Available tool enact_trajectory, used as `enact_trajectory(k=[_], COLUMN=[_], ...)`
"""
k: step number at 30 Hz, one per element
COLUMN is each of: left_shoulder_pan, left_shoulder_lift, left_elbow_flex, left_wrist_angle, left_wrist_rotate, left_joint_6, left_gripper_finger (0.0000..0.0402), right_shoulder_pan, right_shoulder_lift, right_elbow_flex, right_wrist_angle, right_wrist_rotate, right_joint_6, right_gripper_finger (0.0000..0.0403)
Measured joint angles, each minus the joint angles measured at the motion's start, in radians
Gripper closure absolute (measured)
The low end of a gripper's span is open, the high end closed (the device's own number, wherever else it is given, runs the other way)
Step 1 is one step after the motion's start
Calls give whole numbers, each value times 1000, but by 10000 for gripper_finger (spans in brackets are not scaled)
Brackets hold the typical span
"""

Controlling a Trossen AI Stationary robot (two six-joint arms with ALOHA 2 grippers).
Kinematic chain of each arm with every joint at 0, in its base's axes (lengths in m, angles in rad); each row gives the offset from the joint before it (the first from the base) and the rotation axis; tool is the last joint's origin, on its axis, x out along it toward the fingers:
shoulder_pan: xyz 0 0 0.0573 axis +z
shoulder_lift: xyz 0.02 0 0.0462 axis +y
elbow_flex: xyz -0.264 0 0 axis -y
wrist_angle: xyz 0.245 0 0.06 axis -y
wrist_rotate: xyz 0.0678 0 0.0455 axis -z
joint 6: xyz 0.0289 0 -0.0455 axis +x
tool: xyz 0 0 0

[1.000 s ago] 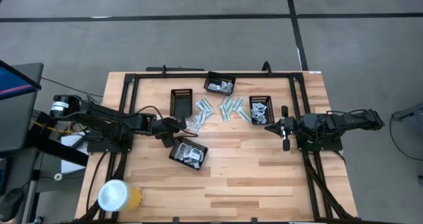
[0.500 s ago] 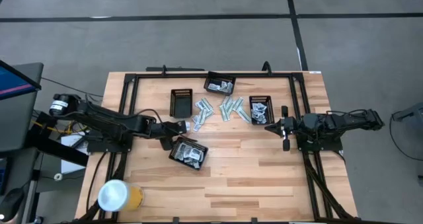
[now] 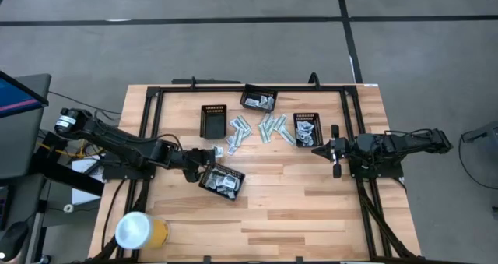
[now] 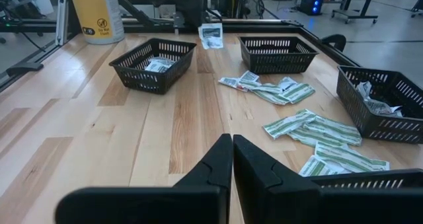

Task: Pick & Place First Aid Supplies
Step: Put the white towelette pack into the bottom black bin

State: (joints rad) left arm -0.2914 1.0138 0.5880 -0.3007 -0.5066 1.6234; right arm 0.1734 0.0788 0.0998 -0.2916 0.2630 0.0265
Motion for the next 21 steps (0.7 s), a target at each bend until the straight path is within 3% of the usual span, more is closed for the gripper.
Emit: enact_trajectory(k=[21], left_shoulder_pan=[-165], left_shoulder_lift=[25], left_elbow_flex=[75], left_wrist_angle=[3], left_wrist_rotate=[-9], left_joint_6=[28], left_gripper_finger=[397], right_shoulder_pan=[0], right_shoulder_lift=[0], right_elbow_flex=[0], right_wrist_angle=[0], right_wrist_rotate=[0], right_joint_6=[0], right_gripper_finger=[395])
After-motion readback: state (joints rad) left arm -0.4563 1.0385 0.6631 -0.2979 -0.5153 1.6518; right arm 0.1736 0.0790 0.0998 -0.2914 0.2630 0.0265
